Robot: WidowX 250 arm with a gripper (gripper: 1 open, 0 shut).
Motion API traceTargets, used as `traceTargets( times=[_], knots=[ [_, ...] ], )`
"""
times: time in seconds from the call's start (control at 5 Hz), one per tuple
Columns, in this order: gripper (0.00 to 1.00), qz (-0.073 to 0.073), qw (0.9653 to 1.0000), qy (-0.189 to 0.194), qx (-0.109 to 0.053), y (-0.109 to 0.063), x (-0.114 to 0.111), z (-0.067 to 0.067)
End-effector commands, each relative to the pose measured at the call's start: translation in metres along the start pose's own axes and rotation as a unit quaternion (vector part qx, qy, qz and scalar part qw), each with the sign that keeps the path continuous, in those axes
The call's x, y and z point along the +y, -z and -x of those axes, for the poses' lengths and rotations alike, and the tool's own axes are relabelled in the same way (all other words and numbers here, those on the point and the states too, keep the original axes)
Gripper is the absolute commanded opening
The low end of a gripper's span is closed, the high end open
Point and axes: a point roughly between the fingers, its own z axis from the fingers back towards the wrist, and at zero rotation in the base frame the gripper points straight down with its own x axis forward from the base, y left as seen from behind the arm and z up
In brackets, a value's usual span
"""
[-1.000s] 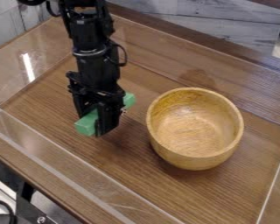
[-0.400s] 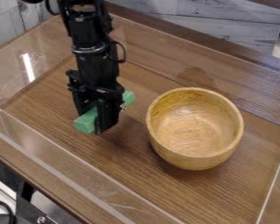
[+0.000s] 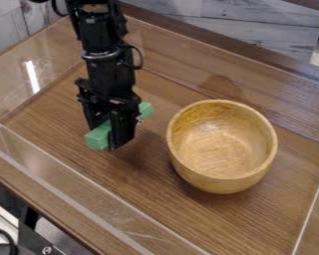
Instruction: Remove the green block from inside the brown bowl and put it on the table
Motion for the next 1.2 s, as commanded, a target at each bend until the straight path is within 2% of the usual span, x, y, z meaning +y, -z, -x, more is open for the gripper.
traceTargets(
  times=[0.0, 1.0],
  knots=[
    [0.0, -0.006, 0.9998, -0.003, -0.021, -0.012, 0.0054, -0.0077],
    [0.0, 0.006, 0.9998, -0.009, -0.017, -0.0122, 0.0126, -0.011]
  ],
)
